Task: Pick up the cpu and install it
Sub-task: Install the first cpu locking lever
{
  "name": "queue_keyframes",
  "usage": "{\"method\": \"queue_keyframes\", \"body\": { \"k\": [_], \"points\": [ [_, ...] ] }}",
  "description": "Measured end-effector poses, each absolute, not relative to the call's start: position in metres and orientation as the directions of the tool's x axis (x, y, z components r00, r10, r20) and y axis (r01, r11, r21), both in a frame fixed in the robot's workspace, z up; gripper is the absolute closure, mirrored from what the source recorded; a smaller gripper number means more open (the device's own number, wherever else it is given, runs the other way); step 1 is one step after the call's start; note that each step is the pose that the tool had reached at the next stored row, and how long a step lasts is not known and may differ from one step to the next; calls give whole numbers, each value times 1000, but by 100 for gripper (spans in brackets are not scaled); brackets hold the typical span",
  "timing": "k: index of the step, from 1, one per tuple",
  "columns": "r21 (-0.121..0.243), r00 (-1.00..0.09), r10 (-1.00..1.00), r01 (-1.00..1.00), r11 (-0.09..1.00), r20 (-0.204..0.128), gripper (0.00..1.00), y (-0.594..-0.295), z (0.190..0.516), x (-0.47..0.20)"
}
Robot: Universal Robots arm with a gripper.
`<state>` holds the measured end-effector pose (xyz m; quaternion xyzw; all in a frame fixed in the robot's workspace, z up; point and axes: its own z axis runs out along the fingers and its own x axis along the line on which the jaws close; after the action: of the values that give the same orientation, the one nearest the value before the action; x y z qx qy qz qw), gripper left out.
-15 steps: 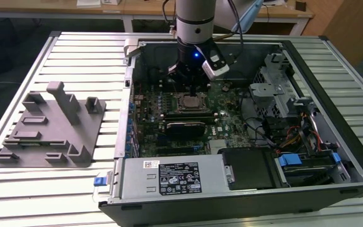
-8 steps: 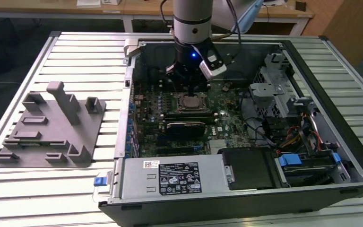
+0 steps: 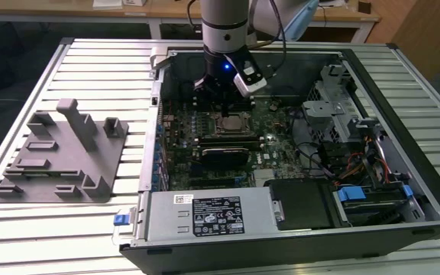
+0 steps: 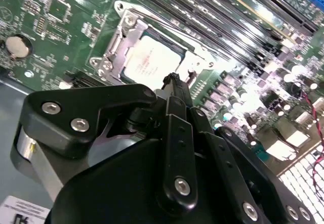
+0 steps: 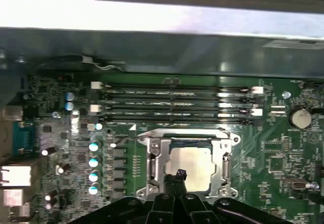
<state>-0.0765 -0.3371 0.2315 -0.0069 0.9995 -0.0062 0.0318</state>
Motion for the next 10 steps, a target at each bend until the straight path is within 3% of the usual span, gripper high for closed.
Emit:
{"method": "queue_keyframes", "body": {
  "k": [10],
  "points": [
    [-13, -998, -14, -13, 1000, -64, 89, -337, 231, -99]
  ]
}}
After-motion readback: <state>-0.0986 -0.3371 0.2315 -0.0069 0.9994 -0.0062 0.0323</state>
